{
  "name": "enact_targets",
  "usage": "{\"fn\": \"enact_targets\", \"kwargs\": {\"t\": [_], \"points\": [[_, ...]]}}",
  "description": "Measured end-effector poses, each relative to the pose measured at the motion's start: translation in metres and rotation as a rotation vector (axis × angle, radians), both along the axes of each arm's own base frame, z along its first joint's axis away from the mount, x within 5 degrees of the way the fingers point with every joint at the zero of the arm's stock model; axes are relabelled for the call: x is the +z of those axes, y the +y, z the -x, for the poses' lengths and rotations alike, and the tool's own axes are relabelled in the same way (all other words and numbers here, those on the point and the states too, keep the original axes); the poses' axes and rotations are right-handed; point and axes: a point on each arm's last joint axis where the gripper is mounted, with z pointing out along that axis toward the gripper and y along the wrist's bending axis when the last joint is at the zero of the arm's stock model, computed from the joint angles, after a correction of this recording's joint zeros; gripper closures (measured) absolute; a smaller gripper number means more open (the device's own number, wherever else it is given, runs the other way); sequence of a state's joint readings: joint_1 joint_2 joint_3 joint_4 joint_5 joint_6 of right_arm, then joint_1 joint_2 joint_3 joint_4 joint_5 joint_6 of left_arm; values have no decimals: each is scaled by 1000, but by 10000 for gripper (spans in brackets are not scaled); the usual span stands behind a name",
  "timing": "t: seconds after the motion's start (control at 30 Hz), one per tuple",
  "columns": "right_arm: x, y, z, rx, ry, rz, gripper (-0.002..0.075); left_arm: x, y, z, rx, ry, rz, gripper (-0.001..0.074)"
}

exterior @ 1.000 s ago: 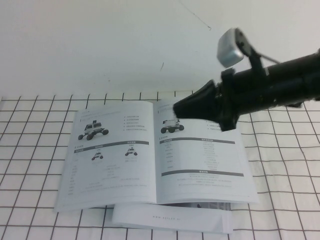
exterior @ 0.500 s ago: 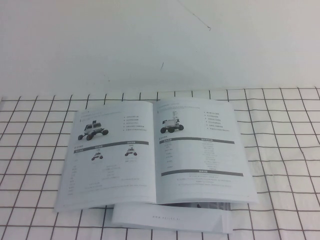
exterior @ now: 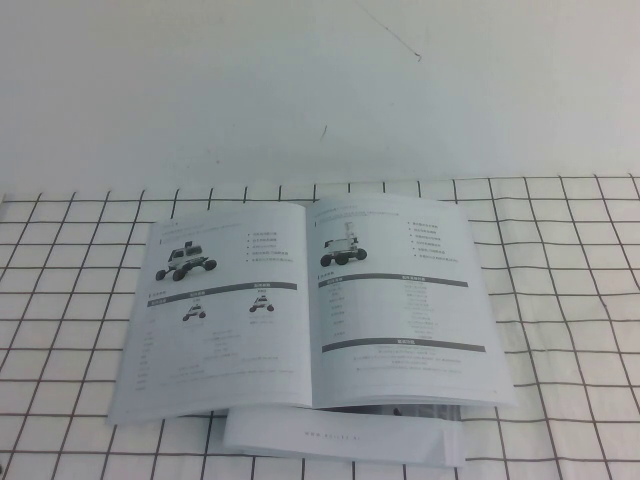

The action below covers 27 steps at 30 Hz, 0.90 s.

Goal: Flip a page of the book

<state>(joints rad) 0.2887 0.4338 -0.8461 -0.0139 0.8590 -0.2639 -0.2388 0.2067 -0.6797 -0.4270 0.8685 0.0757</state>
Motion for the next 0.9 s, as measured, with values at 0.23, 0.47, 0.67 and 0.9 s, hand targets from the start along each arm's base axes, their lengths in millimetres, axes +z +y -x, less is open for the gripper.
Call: {"fn": "enact_targets", "kwargs": {"t": [0.23,0.47,0.67,0.9], "points": [[-55,7,-16,9,37,-22,725,-26,2,-31,122,-115,93,737],[-83,8,-20,8,114,-8,725,-30,3,-35,144,-138,110,737],[-105,8,-20,7,194,14,725,-32,2,-34,132,-109,99,738],[-124,8,-18,7,268,34,725,-34,1,-34,125,-92,91,738]]}}
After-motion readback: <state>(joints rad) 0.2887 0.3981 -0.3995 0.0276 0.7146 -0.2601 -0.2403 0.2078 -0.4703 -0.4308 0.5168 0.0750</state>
